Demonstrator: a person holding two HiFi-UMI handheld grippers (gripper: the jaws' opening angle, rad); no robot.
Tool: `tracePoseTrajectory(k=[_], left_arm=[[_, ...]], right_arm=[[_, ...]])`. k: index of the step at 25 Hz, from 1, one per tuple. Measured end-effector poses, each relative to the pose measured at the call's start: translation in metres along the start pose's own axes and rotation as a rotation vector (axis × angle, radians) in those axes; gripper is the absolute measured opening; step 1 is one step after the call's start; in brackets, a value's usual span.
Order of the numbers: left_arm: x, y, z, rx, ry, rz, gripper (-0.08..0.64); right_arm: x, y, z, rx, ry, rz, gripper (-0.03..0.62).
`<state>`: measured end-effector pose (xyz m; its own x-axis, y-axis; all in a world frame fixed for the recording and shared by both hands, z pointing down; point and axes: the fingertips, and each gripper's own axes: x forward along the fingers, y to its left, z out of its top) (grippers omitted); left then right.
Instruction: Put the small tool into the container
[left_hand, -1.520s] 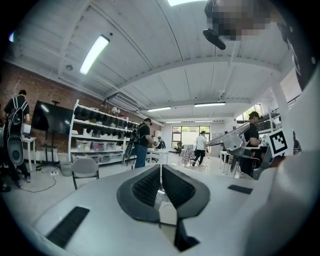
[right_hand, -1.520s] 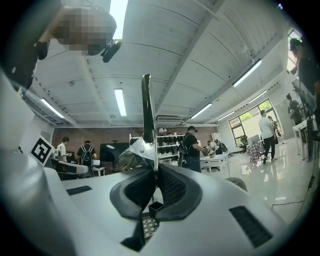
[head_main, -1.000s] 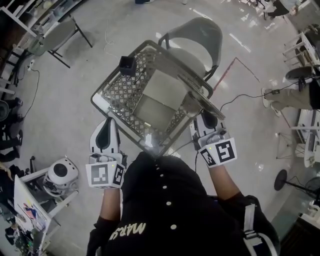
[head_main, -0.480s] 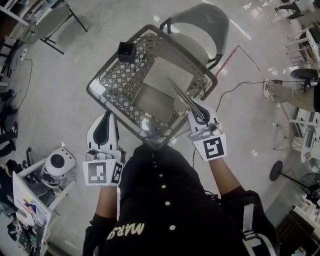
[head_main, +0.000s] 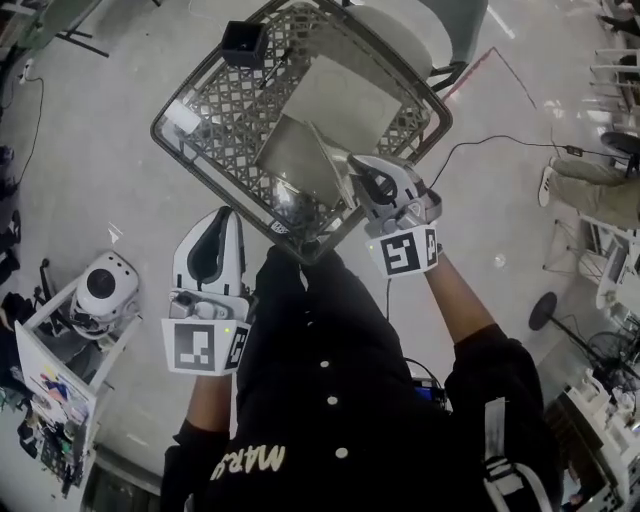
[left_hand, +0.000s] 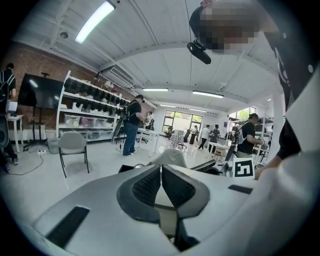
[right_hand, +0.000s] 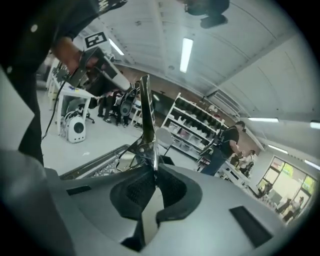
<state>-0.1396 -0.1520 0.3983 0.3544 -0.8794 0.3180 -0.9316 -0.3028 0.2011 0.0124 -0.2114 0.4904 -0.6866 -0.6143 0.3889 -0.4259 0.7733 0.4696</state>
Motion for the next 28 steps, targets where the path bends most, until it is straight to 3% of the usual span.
tracePoseTrajectory(k=[9,14,21,28], left_arm=[[0.010,-0.012,-0.047,-0.083,0.080,-0.023,0.034],[0.014,-0.014,-0.067,-0.150,0.105,-0.015,0.034],[0.019,-0.020,-0.096,-0.183,0.140,-0.016,0.034],[0.016,-0.016,-0.120,-0.238,0.177,0.006,0.034]], right_arm=[[0.054,0.054,-0.063,-0.326,0.044,0.220,0.017],[0.079,0.076,-0.096,-0.524,0.048,0.299,0.017],[0.108,0.101,-0.134,-0.740,0.042,0.338,0.017],[0.121,0.123,-0.154,-1.046,-0.047,0.343,0.018]])
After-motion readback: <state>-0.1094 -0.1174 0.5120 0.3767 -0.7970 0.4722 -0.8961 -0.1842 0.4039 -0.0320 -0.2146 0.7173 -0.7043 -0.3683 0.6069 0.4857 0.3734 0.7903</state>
